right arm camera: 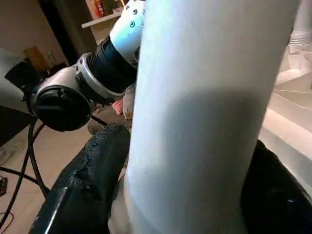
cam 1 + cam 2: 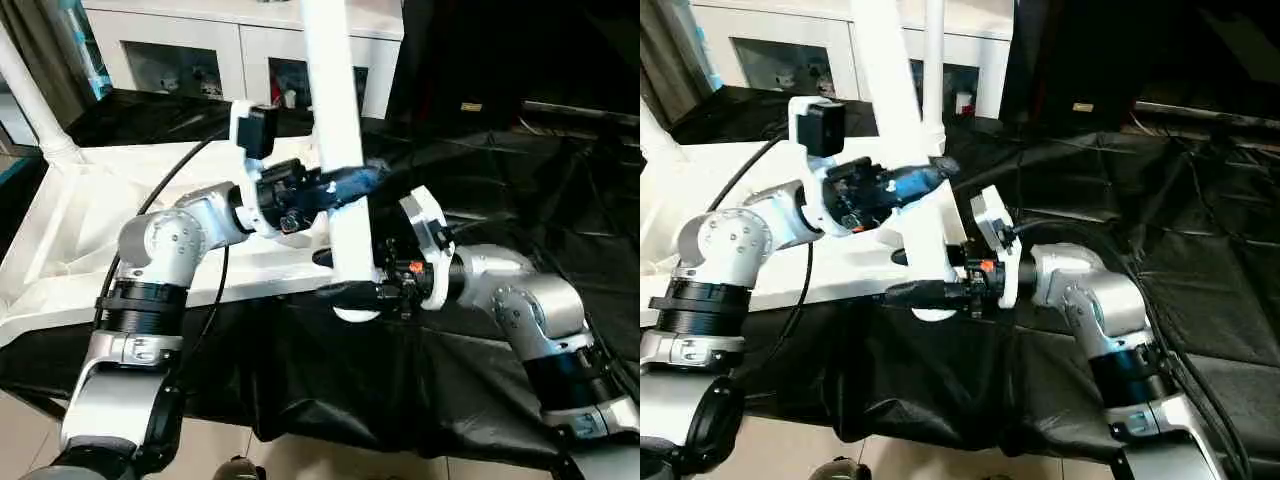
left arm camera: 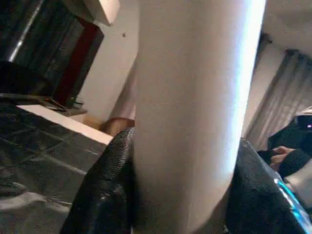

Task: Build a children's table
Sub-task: Insert table leg to table base

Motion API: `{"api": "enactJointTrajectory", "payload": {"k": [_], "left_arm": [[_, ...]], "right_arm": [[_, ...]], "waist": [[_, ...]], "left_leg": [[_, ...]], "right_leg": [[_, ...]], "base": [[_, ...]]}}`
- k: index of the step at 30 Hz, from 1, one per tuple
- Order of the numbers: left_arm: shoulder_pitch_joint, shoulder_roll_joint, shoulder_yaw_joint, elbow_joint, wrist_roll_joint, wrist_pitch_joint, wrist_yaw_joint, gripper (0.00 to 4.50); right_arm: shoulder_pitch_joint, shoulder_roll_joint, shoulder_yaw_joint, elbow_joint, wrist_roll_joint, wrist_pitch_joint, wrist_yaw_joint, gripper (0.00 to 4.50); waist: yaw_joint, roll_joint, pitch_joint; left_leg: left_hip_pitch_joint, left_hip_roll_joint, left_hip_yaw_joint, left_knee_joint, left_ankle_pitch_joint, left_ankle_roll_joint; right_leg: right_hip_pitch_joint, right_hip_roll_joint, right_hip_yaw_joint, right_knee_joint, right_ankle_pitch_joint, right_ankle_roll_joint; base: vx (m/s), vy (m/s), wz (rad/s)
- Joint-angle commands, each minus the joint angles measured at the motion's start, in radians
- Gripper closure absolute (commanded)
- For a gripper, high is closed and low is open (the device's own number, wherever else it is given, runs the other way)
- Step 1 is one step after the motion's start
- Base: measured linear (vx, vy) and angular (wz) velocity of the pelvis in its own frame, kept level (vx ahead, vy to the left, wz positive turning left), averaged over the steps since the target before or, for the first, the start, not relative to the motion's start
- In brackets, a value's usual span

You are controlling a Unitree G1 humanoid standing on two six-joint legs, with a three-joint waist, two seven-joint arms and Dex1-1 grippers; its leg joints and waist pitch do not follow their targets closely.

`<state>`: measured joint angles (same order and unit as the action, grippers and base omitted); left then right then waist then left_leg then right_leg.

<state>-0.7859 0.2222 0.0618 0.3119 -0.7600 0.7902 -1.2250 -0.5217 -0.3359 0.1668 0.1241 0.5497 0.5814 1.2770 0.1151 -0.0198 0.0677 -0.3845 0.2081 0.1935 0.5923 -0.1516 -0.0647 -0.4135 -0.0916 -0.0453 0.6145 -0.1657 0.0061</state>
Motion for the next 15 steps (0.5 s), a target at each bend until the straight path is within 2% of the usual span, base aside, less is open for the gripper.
{"api": "enactJointTrajectory", "payload": {"k": [1,2,3,7,8,12,14,15], "left_arm": [[-0.025,-0.005,-0.002,-0.015,-0.001,-0.013,0.008,2.54],[-0.026,-0.004,0.001,-0.016,0.008,-0.021,0.02,2.56],[-0.026,-0.004,0.002,-0.016,0.011,-0.024,0.026,2.56],[-0.029,0.003,-0.002,-0.017,0.03,-0.039,0.044,2.56],[-0.032,0.004,-0.01,-0.011,0.055,-0.061,0.064,2.57],[-0.05,0.0,-0.017,0.015,0.119,-0.114,0.139,2.57],[-0.057,0.0,-0.017,0.016,0.146,-0.133,0.186,2.57],[-0.057,-0.001,-0.01,0.011,0.138,-0.125,0.191,2.57]], "right_arm": [[0.006,-0.014,0.005,0.009,-0.032,-0.013,-0.029,1.85],[0.001,-0.003,-0.001,0.021,-0.05,-0.034,-0.06,1.85],[-0.002,0.004,-0.006,0.028,-0.057,-0.041,-0.077,1.29],[-0.021,0.022,-0.021,0.049,-0.081,-0.059,-0.136,0.94],[-0.035,0.029,-0.026,0.065,-0.107,-0.072,-0.184,0.88],[-0.075,0.048,-0.051,0.108,-0.132,-0.071,-0.276,0.84],[-0.107,0.068,-0.086,0.149,-0.129,-0.061,-0.344,0.84],[-0.113,0.07,-0.09,0.159,-0.131,-0.059,-0.358,0.84]], "waist": [[0.002,0.011,-0.081],[0.001,0.008,-0.08],[0.001,0.01,-0.081],[-0.002,0.004,-0.081],[-0.002,0.007,-0.081],[-0.005,0.006,-0.083],[-0.004,-0.004,-0.082],[-0.004,-0.003,-0.082]], "left_leg": [[0.024,0.011,-0.009,-0.069,-0.286,-0.022],[0.023,0.012,-0.01,-0.07,-0.287,-0.023],[0.025,0.012,-0.01,-0.07,-0.29,-0.026],[0.023,0.012,-0.011,-0.071,-0.279,-0.028],[0.023,0.012,-0.011,-0.07,-0.267,-0.032],[0.025,0.011,-0.01,-0.069,-0.257,-0.036],[0.023,0.013,-0.009,-0.07,-0.25,-0.034],[0.024,0.012,-0.008,-0.069,-0.247,-0.034]], "right_leg": [[0.054,-0.035,0.024,-0.069,-0.217,-0.231],[0.053,-0.036,0.024,-0.07,-0.225,-0.228],[0.051,-0.037,0.024,-0.07,-0.235,-0.224],[0.052,-0.036,0.024,-0.069,-0.229,-0.218],[0.052,-0.037,0.025,-0.069,-0.231,-0.211],[0.05,-0.036,0.026,-0.066,-0.217,-0.206],[0.051,-0.038,0.026,-0.065,-0.221,-0.204],[0.05,-0.038,0.026,-0.064,-0.221,-0.204]], "base": [[0.0,0.0,0.0],[0.0,0.0,0.0],[0.0,0.0,0.0],[0.0,0.0,0.0],[0.0,0.0,0.0],[0.0,0.0,0.0],[0.0,0.0,0.0],[0.0,0.0,0.0]]}}
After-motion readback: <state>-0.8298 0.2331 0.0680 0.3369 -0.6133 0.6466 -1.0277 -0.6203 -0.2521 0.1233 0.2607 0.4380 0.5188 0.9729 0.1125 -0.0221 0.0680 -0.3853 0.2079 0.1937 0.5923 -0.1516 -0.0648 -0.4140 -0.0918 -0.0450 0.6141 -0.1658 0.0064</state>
